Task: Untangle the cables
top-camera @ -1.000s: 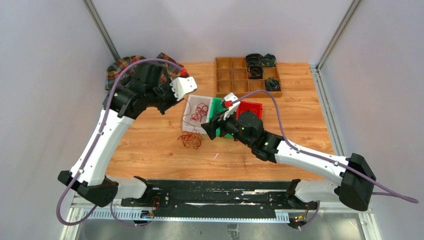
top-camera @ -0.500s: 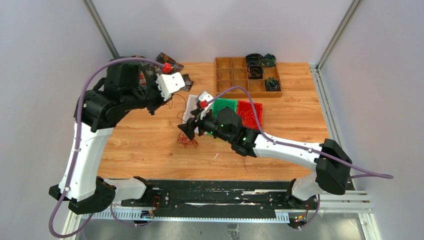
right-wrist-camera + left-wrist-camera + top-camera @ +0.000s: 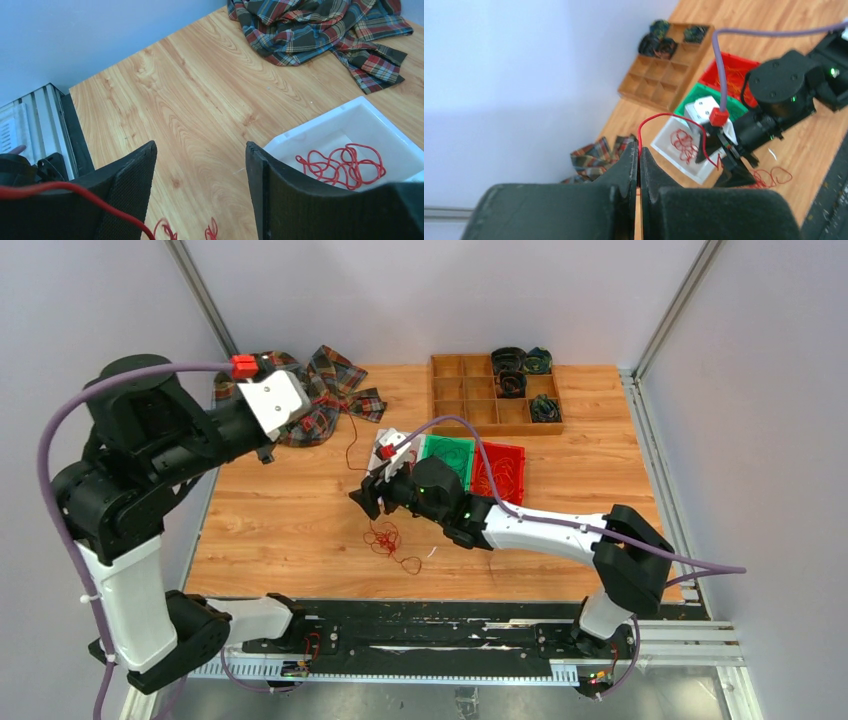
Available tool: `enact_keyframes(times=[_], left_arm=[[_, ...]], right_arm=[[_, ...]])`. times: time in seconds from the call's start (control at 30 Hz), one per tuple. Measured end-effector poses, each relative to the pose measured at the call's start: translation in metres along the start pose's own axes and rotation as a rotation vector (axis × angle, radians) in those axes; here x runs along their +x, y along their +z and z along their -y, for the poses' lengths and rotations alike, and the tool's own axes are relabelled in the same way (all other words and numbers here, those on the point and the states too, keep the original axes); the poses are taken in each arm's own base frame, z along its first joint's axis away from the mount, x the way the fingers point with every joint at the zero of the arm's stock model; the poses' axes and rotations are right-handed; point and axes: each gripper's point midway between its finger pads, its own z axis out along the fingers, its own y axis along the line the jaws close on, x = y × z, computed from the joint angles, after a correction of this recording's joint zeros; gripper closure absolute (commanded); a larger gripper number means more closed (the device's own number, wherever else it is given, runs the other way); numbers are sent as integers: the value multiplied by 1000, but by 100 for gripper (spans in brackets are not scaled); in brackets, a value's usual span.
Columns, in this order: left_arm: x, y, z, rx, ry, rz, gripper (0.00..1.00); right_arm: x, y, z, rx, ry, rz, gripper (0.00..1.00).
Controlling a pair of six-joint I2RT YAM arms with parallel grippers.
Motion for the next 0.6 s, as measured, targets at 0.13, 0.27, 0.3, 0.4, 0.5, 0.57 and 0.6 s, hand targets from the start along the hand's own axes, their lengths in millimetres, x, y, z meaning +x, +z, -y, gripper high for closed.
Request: enact_keyframes(times=[0.13, 0.27, 0.3, 0.4, 0.5, 0.57, 0.6], left_arm=[[-27, -12, -16, -67, 19, 74, 100], [-53, -24, -39, -181, 41, 159, 99], [-60, -27, -46, -213, 47, 184, 100], [-81, -39, -64, -311, 56, 267, 100], [-97, -50, -79, -398, 51, 338, 99], [-107, -60, -89, -467, 45, 390, 100], [-112, -66, -94, -501, 44, 416, 100]], right_arm=[[4, 7, -2, -4, 29, 3, 36], [19, 13, -4, -11, 70, -14, 37], [23, 13, -4, -12, 80, -19, 38], [36, 14, -4, -13, 107, -37, 39], [47, 17, -5, -18, 130, -55, 40], [59, 17, -6, -21, 146, -72, 40], [64, 17, -6, -21, 152, -80, 40]])
